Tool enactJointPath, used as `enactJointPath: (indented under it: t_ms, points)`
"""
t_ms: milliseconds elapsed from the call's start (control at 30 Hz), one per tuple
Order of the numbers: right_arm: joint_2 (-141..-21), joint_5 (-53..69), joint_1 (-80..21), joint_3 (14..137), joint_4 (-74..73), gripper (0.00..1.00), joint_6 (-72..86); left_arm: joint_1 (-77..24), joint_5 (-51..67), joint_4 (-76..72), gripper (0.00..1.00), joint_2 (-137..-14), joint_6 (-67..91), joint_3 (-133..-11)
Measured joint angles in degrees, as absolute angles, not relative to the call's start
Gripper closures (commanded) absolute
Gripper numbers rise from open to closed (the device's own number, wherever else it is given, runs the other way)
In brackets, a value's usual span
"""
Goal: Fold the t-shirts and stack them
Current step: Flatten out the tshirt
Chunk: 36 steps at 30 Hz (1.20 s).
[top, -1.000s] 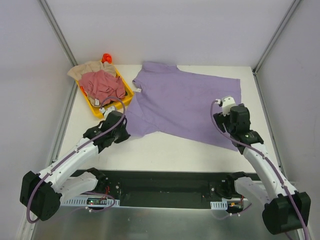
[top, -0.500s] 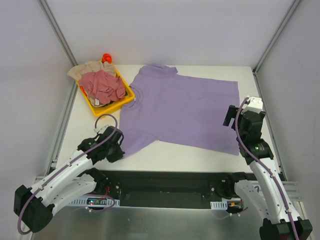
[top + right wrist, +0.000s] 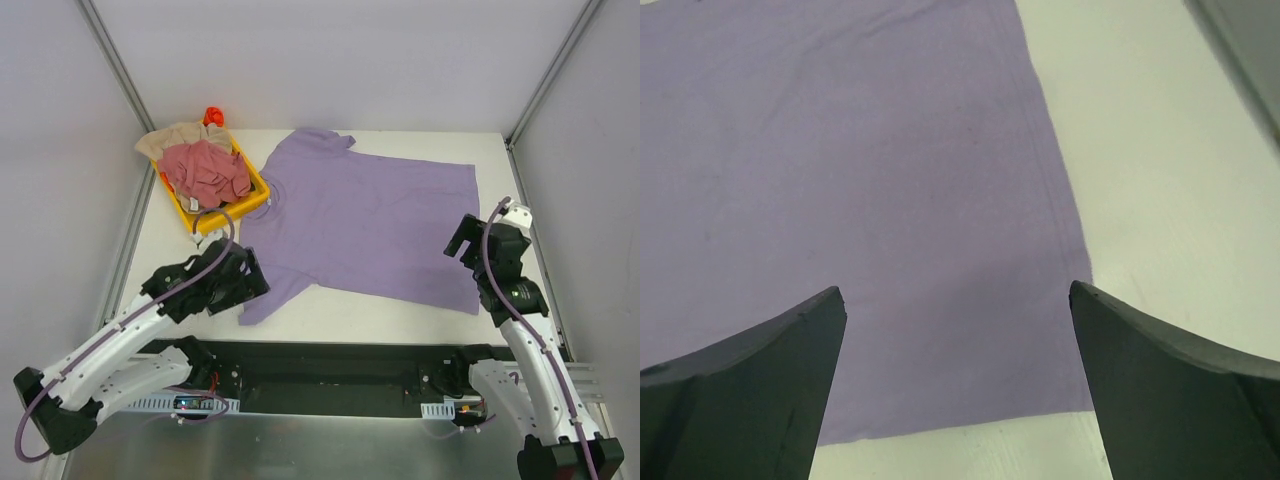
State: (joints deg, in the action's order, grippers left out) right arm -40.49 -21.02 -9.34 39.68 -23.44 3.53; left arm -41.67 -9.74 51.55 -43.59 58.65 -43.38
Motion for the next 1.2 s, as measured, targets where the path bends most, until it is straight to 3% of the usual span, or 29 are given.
enactJointPath:
  t_ms: [200, 433, 567, 833, 1200]
  points:
    - [-43.66, -13.91, -9.06, 39.31, -24.25, 0.04, 10.85, -40.58, -17.58, 45.91, 0.01, -60.51, 52.97, -53.63]
    - [-57.84, -2.22, -9.08, 35.18, -22.41, 0.04, 15.53, -31.18, -11.18, 34.59, 0.01, -75.31, 47.09, -53.6]
    - [-66.19, -1.54, -9.02, 35.03, -21.34, 0.04, 16.62, -29.93, -6.33, 30.28, 0.01, -79.15, 46.04, -50.61]
    - [-72.9, -5.78, -5.54, 35.31, -20.18, 0.04, 20.36, -30.87, 0.03, 27.33, 0.01, -80.01, 47.11, -41.6]
    - [-69.17, -8.69, 3.11, 32.45, -19.53, 0.04, 22.15, -43.97, 5.82, 26.46, 0.01, -72.25, 51.77, -36.36]
